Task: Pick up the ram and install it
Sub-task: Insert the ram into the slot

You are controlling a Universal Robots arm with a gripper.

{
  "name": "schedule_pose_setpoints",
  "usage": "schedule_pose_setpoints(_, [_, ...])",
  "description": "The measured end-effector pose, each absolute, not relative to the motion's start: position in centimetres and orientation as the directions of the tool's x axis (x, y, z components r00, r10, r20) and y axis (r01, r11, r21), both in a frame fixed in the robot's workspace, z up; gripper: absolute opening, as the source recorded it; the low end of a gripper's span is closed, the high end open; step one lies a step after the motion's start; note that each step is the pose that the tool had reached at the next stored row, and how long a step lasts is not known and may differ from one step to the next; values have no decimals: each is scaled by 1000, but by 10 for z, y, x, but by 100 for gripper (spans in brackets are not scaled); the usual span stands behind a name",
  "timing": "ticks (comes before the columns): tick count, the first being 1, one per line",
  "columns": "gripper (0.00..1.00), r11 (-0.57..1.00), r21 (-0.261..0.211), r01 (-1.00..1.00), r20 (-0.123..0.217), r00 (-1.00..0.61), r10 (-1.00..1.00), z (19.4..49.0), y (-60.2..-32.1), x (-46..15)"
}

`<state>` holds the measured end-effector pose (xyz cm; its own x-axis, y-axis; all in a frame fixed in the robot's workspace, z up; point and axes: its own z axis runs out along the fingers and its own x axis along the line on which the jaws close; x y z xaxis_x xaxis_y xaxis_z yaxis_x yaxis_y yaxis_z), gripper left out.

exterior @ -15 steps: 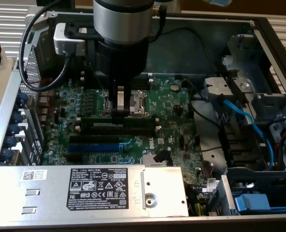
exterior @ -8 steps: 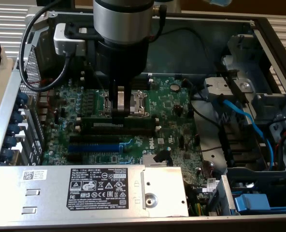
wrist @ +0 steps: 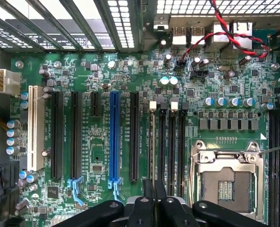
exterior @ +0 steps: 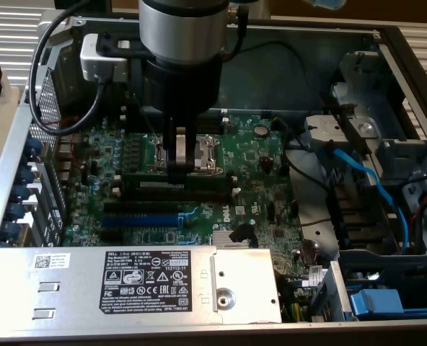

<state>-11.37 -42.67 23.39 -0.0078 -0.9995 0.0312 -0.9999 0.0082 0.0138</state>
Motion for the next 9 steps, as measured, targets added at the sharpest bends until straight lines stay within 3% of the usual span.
schedule_pose_setpoints(9, [12,7,13,-1000,36,-7,-999,234,-426,-114])
